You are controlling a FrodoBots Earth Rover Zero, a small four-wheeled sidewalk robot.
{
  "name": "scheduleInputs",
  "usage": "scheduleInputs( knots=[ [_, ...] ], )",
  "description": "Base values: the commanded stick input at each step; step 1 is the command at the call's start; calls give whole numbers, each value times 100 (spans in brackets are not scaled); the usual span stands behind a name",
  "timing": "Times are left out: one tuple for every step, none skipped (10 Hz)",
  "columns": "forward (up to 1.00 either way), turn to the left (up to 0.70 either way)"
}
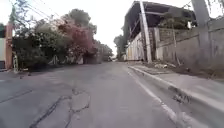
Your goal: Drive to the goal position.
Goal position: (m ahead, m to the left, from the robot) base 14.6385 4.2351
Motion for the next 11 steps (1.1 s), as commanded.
scheduleInputs(
  knots=[
    [100,0],
    [100,0],
    [100,0],
    [100,0],
    [100,0],
    [100,0],
    [100,-9],
    [100,-40],
    [100,-40],
    [100,-39],
    [100,-31]
  ],
)
